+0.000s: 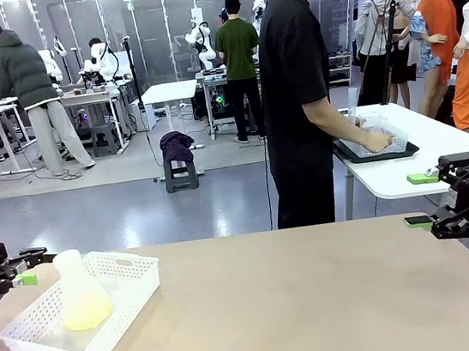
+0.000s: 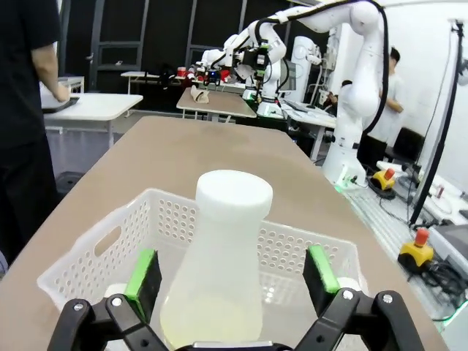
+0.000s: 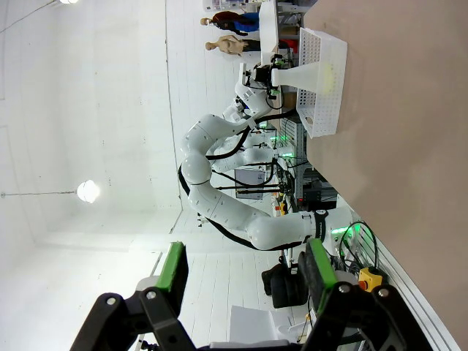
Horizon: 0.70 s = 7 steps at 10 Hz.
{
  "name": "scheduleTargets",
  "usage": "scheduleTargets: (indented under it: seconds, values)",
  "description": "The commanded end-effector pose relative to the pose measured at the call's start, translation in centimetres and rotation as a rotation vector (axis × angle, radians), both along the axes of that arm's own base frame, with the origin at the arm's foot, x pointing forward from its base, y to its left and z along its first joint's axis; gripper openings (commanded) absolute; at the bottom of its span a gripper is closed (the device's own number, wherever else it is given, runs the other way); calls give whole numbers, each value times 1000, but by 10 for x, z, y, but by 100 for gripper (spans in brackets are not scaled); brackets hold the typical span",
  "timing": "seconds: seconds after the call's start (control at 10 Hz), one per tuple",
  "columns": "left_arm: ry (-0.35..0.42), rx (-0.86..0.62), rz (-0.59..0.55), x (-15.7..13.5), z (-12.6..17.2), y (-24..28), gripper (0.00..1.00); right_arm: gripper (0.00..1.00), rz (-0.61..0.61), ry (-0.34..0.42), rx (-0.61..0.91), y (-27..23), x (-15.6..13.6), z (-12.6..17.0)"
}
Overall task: Prepare the solutions needed for the experiment.
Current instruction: When the human places the Big flask in the center of the table, pick up the Big flask and place it in the left Organizing basket.
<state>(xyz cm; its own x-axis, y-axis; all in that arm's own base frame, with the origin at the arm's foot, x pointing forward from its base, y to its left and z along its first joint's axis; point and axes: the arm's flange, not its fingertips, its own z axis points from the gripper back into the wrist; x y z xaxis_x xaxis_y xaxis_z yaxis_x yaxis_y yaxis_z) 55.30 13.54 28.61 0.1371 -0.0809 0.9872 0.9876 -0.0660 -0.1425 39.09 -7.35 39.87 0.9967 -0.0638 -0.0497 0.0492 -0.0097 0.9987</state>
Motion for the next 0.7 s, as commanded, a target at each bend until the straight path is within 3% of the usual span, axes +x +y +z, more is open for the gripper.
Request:
scheduleTargets:
  seconds: [0.0, 0.2, 0.4, 0.6]
  values:
    - [250, 15, 16, -20, 24, 18, 100, 81, -1, -7, -1, -1, 0, 3]
    - [471, 1, -40, -34, 35, 34, 100, 81, -1, -7, -1, -1, 0, 3]
    - [807, 62, -135, -55, 51, 34, 100, 81, -1, -7, -1, -1, 0, 3]
    - [1057, 128, -103, -67, 58, 36, 100, 81, -1, -7, -1, -1, 0, 3]
